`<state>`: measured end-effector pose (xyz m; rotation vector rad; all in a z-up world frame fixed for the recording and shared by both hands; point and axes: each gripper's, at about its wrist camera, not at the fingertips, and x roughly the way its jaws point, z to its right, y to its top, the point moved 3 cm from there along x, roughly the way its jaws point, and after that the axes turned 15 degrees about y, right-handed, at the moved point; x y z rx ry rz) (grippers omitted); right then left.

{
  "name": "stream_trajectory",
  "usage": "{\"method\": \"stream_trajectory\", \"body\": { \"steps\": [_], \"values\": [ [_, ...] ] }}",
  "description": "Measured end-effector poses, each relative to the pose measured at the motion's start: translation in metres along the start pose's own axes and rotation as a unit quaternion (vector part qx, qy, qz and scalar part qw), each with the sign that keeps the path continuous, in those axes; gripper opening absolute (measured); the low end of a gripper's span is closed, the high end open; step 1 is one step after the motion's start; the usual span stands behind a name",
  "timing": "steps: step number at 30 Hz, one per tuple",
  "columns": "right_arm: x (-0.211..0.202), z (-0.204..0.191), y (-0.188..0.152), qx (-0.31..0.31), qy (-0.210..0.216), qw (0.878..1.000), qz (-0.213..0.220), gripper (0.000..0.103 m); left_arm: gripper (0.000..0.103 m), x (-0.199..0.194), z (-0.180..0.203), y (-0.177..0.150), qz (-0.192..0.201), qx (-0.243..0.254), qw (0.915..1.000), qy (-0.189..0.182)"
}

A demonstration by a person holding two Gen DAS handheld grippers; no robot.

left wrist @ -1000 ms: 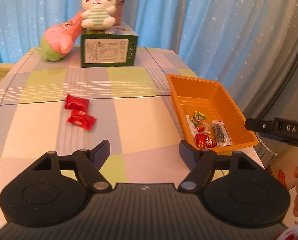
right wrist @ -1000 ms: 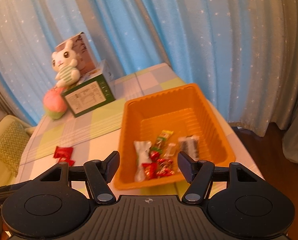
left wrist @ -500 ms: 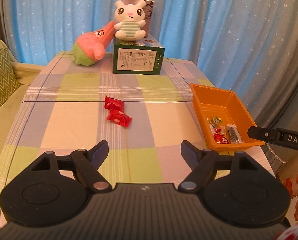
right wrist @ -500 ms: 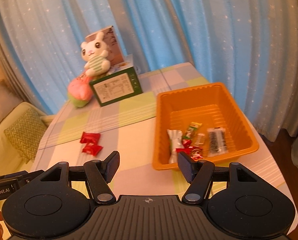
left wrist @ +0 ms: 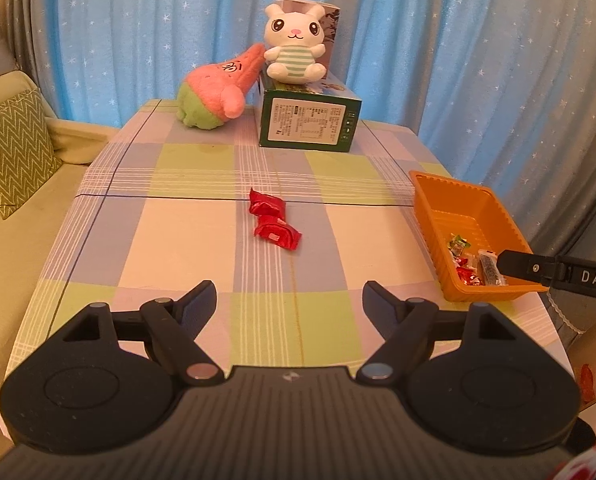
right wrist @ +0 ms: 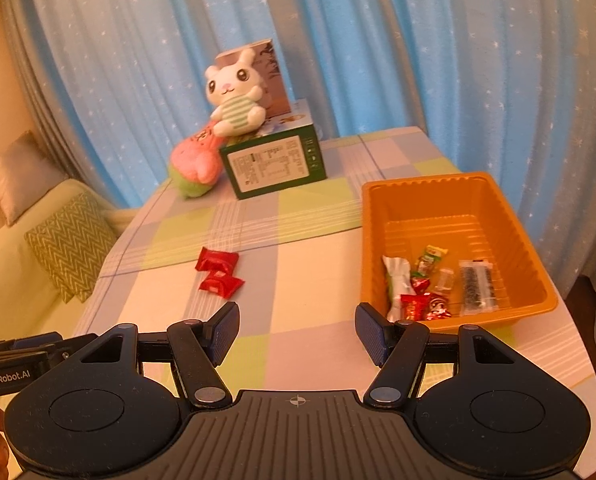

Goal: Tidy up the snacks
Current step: 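Withdraw both open tools from the tray toward the two red candies, then grasp a red-wrapped candy with the right tool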

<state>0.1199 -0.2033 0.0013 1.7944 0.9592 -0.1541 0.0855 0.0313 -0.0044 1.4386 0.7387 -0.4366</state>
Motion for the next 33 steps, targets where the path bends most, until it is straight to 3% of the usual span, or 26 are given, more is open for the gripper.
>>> {"method": "stream_trajectory", "body": {
  "steps": [14,33],
  "values": [
    [0.053,-0.016,0.005,-0.044,0.024,0.998,-0.033,0.064,0.08,0.037,-0.022,0.005,-0.008,0.004,0.9998,0.02],
    [0.209,-0.007,0.012,-0.121,0.077,0.983,-0.111,0.064,0.08,0.156,-0.054,0.031,-0.029,0.041,0.9982,0.032]
  ]
}}
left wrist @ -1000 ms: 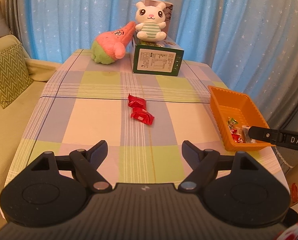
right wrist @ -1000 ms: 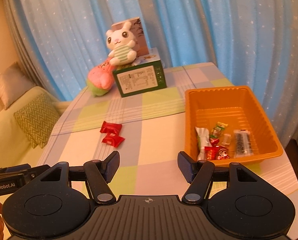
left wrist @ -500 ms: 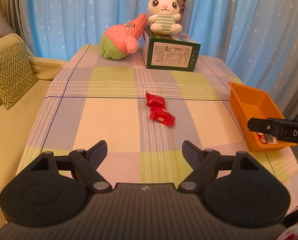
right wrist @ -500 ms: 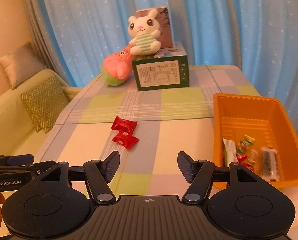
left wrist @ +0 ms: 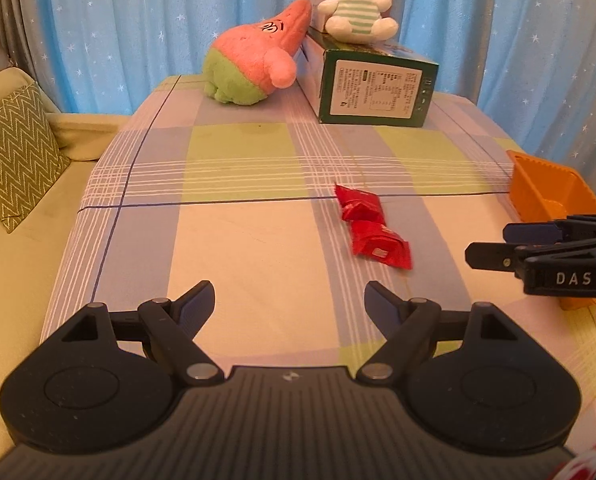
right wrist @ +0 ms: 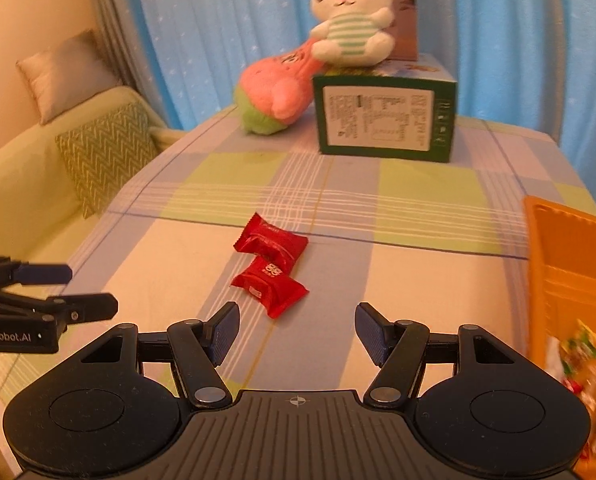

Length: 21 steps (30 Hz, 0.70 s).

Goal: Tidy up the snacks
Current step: 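Grasp a red-wrapped candy with the right tool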

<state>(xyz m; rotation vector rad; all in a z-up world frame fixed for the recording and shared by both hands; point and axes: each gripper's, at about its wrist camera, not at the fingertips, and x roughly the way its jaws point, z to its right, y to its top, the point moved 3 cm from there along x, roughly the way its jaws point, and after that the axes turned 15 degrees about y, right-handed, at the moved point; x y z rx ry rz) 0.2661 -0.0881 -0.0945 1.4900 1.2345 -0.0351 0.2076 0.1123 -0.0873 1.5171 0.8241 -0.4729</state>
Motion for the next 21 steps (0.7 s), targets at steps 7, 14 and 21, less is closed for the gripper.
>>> {"method": "stream_trajectory", "body": {
  "steps": [7,14,21],
  "values": [
    [0.056,0.006,0.006,-0.047,0.025,0.998,-0.034,0.064,0.08,0.036,-0.008,0.005,-0.006,0.007,0.9999,0.01],
    [0.095,0.009,0.01,-0.097,0.036,0.993,-0.052,0.064,0.08,0.057,-0.011,0.006,-0.01,0.003,0.9999,0.012],
    [0.117,0.017,0.009,-0.094,0.037,0.992,-0.07,0.042,0.08,0.062,-0.006,0.002,-0.018,0.0,0.9998,0.006]
  ]
}}
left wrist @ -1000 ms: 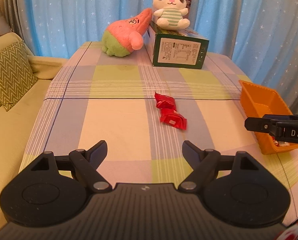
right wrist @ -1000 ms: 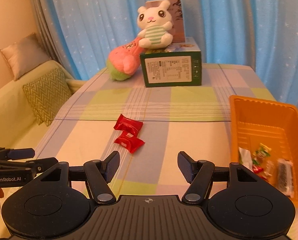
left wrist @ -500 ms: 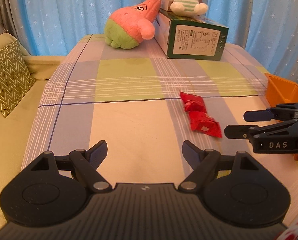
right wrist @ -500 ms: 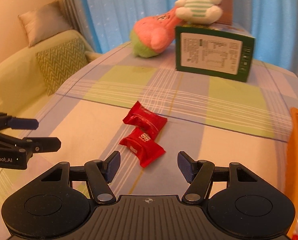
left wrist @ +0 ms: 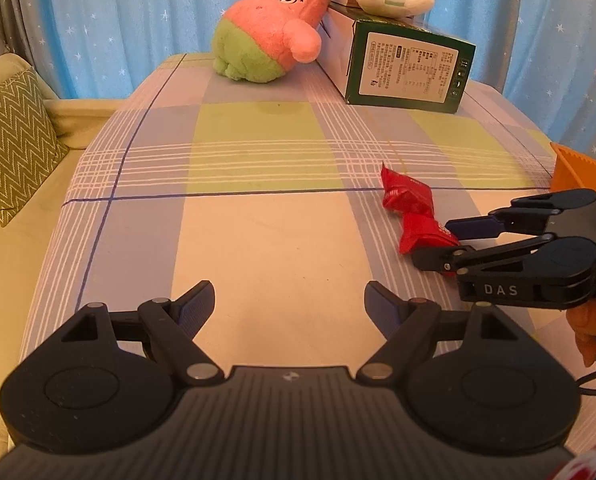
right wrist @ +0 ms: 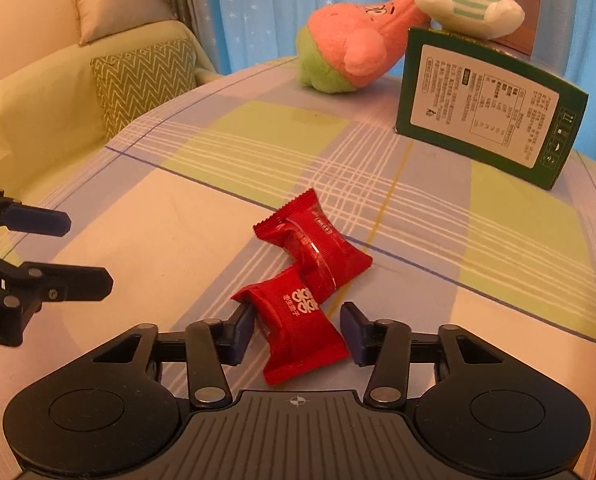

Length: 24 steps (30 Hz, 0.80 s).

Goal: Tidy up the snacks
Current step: 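Grasp a red-wrapped candy with the right tool, then grasp the other red-wrapped candy with the left tool while the right tool holds its candy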

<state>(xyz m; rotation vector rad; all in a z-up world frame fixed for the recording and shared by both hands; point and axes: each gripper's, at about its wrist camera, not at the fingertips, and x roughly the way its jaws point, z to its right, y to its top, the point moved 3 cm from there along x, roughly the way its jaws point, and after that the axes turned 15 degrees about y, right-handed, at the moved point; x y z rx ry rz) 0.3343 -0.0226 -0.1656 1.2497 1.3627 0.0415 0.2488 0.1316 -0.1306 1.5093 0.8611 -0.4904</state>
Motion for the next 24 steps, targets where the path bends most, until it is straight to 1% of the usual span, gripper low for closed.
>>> {"method": "stream_trajectory", "body": {
  "steps": [2,4,9,11,17,19,21,24],
  "values": [
    [-0.001,-0.004,-0.003,-0.001,0.005,1.0,-0.002,0.034,0.08,0.0,0.001,-0.001,-0.001,0.0,1.0,-0.002],
    [-0.005,-0.011,-0.007,0.001,0.015,1.0,-0.005,0.032,0.08,0.0,0.003,-0.002,-0.002,0.0,1.0,-0.003],
    [-0.018,-0.022,-0.022,0.018,0.019,1.0,-0.009,0.032,0.08,-0.003,0.005,-0.004,-0.001,0.003,1.0,-0.006],
    [-0.019,-0.026,-0.025,0.013,0.017,1.0,-0.006,0.032,0.08,-0.004,0.004,-0.004,-0.001,0.004,1.0,-0.006],
    [-0.012,-0.028,-0.02,0.007,0.012,1.0,-0.003,0.033,0.08,-0.005,0.003,0.001,0.003,0.017,0.9998,-0.008],
    [-0.015,-0.026,-0.02,0.014,0.008,1.0,-0.001,0.028,0.08,-0.004,0.006,0.004,0.009,0.032,0.9994,-0.015],
    [-0.024,-0.022,-0.022,0.029,-0.007,0.999,0.011,0.028,0.08,-0.002,0.012,0.008,0.021,0.056,0.9976,-0.033],
    [-0.043,-0.009,-0.026,0.06,-0.037,0.997,0.031,0.027,0.08,0.006,0.03,0.016,0.031,0.12,0.9915,-0.04]
  ]
}}
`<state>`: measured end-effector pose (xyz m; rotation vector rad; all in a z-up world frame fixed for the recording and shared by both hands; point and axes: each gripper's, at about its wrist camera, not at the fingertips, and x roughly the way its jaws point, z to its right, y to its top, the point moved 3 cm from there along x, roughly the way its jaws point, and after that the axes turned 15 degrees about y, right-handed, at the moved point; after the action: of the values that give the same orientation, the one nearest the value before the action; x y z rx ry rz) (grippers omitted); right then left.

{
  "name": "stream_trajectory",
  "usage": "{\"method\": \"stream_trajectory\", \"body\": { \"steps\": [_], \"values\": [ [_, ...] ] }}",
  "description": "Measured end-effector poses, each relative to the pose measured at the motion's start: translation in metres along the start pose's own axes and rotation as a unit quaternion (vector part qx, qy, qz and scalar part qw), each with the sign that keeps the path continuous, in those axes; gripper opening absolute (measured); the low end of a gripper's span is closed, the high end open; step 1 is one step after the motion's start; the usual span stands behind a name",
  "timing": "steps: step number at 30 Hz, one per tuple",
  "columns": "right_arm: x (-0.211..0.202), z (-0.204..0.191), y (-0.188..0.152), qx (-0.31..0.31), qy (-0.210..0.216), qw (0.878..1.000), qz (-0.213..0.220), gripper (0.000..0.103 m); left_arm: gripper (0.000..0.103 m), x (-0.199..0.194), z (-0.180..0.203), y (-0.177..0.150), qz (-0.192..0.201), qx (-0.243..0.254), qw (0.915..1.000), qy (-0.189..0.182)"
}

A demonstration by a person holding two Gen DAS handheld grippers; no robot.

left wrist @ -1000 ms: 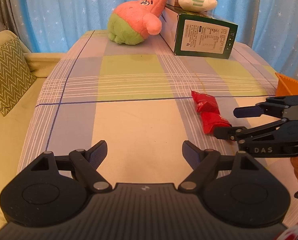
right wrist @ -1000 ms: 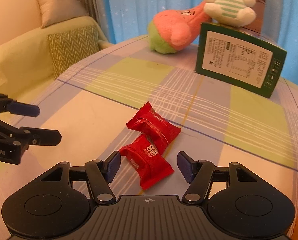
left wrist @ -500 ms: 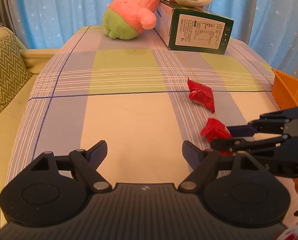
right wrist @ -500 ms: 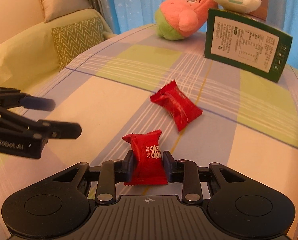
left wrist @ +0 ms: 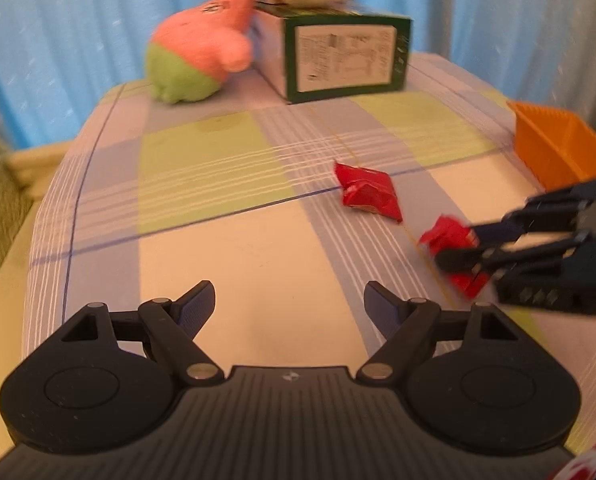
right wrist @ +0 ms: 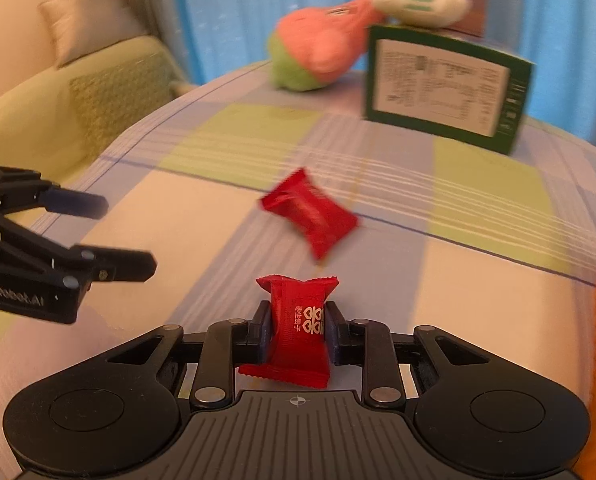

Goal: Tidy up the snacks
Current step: 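Grasp the other red-wrapped candy with the left tool while the right tool holds its candy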

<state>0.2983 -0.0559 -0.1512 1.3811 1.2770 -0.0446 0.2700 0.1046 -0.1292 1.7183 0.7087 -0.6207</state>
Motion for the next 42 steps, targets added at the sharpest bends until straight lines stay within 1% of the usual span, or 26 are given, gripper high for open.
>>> {"method": "stream_trajectory", "body": {
  "steps": [3,4,6,8,10,13,15,18,23,27,31,32,33,36,40,42],
  "values": [
    [-0.019,0.016,-0.002,0.035,-0.021,0.999,0.017,0.027,0.079,0.01,0.014,0.015,0.016,0.048,0.9986,-0.015],
    [-0.023,0.02,-0.003,0.044,-0.026,0.998,0.021,0.027,0.078,0.012,0.019,0.02,0.026,0.066,0.9973,-0.018],
    [-0.032,0.028,-0.004,0.058,-0.035,0.997,0.031,0.027,0.074,0.016,0.029,0.032,0.046,0.105,0.9929,-0.029],
    [-0.039,0.034,-0.004,0.067,-0.039,0.996,0.039,0.027,0.072,0.021,0.039,0.045,0.066,0.149,0.9858,-0.041],
    [-0.043,0.039,-0.004,0.074,-0.044,0.995,0.044,0.027,0.071,0.025,0.047,0.056,0.081,0.18,0.9788,-0.053],
    [-0.047,0.044,-0.006,0.084,-0.047,0.994,0.048,0.027,0.068,0.032,0.058,0.072,0.099,0.217,0.967,-0.09],
    [-0.048,0.047,-0.008,0.088,-0.05,0.994,0.049,0.027,0.068,0.038,0.064,0.079,0.101,0.23,0.9606,-0.119],
    [-0.048,0.051,-0.013,0.095,-0.054,0.993,0.048,0.027,0.068,0.049,0.071,0.088,0.089,0.229,0.9576,-0.15],
    [-0.048,0.055,-0.022,0.104,-0.054,0.992,0.044,0.027,0.067,0.064,0.081,0.088,0.06,0.25,0.9511,-0.171],
    [-0.05,0.055,-0.021,0.106,-0.052,0.992,0.047,0.027,0.065,0.069,0.081,0.081,0.026,0.257,0.9507,-0.172],
    [-0.051,0.053,-0.019,0.109,-0.049,0.991,0.053,0.027,0.054,0.064,0.08,0.072,0.01,0.25,0.9523,-0.175],
    [-0.052,0.053,-0.019,0.108,-0.049,0.991,0.054,0.027,0.049,0.064,0.081,0.069,0.006,0.25,0.9533,-0.169],
    [-0.052,0.053,-0.019,0.108,-0.049,0.991,0.054,0.027,0.047,0.065,0.082,0.067,0.003,0.252,0.9542,-0.161],
    [-0.053,0.053,-0.019,0.11,-0.049,0.991,0.056,0.027,0.046,0.069,0.082,0.065,-0.004,0.232,0.9622,-0.143],
    [-0.054,0.055,-0.02,0.113,-0.052,0.991,0.057,0.027,0.046,0.072,0.079,0.069,-0.01,0.171,0.9755,-0.138],
    [-0.054,0.056,-0.02,0.114,-0.052,0.99,0.057,0.027,0.046,0.072,0.078,0.071,-0.013,0.141,0.9803,-0.137]
  ]
}}
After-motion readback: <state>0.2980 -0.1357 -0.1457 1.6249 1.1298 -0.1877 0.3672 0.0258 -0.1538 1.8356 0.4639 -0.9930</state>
